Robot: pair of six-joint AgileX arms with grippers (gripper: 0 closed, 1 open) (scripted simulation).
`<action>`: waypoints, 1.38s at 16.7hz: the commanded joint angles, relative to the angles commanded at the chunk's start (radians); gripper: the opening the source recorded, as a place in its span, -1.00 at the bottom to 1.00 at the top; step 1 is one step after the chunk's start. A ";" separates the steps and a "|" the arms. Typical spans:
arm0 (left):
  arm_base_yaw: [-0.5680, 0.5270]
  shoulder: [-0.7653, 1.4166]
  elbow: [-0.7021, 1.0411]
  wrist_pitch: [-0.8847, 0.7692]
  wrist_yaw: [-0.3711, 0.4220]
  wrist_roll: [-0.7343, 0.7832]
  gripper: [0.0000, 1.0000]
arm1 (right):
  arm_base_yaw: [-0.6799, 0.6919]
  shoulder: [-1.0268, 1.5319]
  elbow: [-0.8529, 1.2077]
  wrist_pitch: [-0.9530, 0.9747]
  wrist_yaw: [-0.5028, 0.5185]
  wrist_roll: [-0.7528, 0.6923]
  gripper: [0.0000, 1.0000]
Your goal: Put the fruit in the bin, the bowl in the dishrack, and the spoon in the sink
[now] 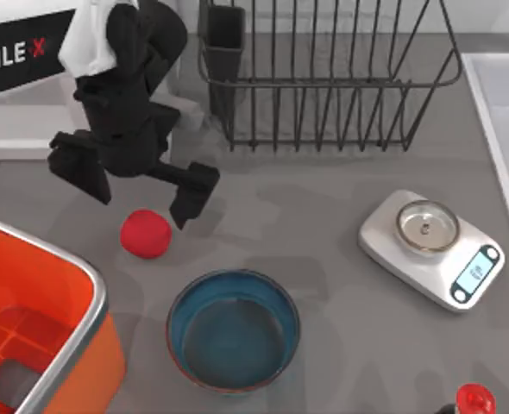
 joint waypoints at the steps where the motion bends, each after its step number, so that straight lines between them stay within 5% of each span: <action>1: 0.000 0.000 0.000 0.000 0.000 0.000 1.00 | 0.000 0.000 0.000 0.000 0.000 0.000 1.00; 18: 0.001 0.096 -0.145 0.241 0.001 0.002 1.00 | 0.000 0.000 0.000 0.000 0.000 0.000 1.00; 23: 0.001 0.096 -0.145 0.241 0.001 0.002 0.25 | 0.000 0.000 0.000 0.000 0.000 0.000 1.00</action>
